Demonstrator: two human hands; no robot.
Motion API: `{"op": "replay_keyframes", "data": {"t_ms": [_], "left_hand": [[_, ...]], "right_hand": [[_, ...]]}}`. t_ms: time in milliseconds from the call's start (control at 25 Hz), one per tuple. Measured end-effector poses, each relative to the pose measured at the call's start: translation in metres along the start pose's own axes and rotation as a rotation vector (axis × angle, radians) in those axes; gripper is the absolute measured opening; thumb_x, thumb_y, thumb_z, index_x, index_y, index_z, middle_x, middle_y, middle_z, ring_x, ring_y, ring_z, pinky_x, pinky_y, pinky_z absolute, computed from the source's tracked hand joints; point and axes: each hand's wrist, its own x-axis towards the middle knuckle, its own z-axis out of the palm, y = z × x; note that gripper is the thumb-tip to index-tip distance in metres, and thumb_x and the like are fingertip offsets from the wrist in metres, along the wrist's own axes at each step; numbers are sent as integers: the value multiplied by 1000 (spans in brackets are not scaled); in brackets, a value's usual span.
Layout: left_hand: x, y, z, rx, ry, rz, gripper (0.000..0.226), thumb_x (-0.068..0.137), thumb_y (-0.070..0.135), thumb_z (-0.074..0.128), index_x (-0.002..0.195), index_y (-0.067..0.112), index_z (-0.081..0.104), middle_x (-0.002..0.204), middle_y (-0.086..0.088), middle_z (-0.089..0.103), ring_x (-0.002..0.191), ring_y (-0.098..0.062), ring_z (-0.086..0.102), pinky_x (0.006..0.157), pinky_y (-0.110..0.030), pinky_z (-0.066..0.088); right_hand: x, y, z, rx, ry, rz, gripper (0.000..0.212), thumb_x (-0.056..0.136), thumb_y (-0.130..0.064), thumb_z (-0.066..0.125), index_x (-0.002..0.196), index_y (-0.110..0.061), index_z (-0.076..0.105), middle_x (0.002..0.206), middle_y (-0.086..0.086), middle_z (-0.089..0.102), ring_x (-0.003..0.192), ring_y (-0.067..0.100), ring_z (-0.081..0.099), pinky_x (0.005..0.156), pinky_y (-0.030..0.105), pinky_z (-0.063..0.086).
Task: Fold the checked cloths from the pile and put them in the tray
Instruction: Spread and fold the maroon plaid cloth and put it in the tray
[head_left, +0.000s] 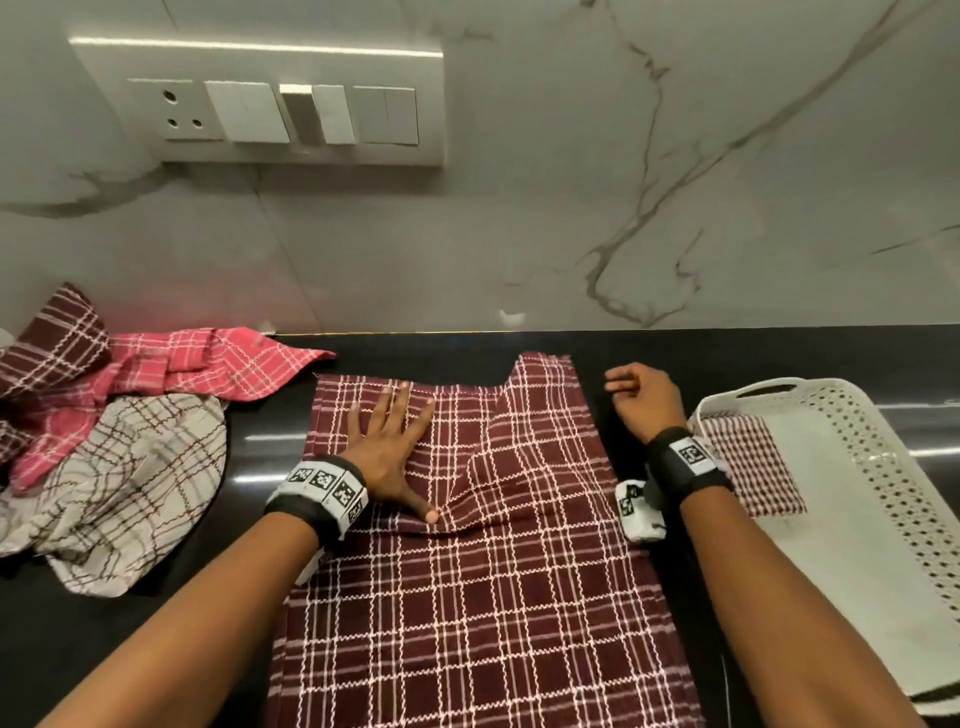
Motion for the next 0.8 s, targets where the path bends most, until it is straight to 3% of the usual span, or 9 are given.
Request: {"op": "replay_keyframes", "data": {"t_ms": [80,160,200,280,400,520,600,680,800], "left_hand": [[-2,6,2,29,-9,35,150,31,98,59,125,51,-48,147,-1,-49,132,-29,-46,103,-62,-28],[-1,8,1,0,-21,-2,149,28,101,54,125,53,-48,146,2,-50,134,-27,-44,106,-66,-23],[-1,5,-1,-28,-9,-45,147,26,103,51,124,54,-48,145,4,-52,134,-26,-43,106,-67,-21],[3,-7,-11,-81,39,-144,144,28,106,44,127,53,-46,144,5,-53,136,-25,-41,106,-68,-18],[6,-13,-21,-88,41,-185,143,37,106,40,141,44,-36,147,1,-49,142,-30,-35,108,-69,-15],[-1,9,-21,-52,92,-93,137,45,104,37,149,39,-24,155,-4,-39,146,-30,-29,110,-63,-16],[-15,31,-14,-49,169,-17,120,63,95,40,153,38,-16,160,-5,-28,148,-30,-21,116,-62,-10],[-34,55,0,-57,217,37,103,79,80,45,154,36,-9,163,-6,-18,150,-30,-13,120,-58,-1],[-85,86,40,-72,183,68,92,86,70,47,155,35,-3,163,-5,-15,150,-30,-10,120,-54,0]], "right_hand": [[-5,-17,12,-7,-69,74,42,87,-28,68,126,-14,59,104,5,68,108,26,65,90,29,46],[-4,-26,24,-221,-163,25,77,81,-57,71,141,-17,45,125,11,56,126,32,52,101,42,44],[-5,-25,28,-404,-186,-19,84,77,-63,72,144,-20,41,135,12,47,130,33,44,105,49,42],[-5,-22,27,-582,-139,-27,79,77,-62,72,141,-25,44,141,12,39,132,34,38,104,55,40],[-8,-11,14,-477,-67,75,67,83,-50,74,138,-21,48,140,14,42,130,35,40,103,53,42],[-30,-12,9,-467,-101,-105,69,85,-47,72,141,-17,45,141,13,44,130,32,43,106,49,42],[-61,-18,15,-437,-168,-283,75,85,-55,67,145,-17,43,148,11,41,137,30,39,112,48,38],[-100,-15,27,-546,-276,-410,87,84,-66,61,153,-22,31,161,10,24,148,30,23,120,49,27],[-166,2,44,-707,-459,-413,112,76,-84,51,159,-28,1,166,12,-10,153,32,-6,122,52,6]]}}
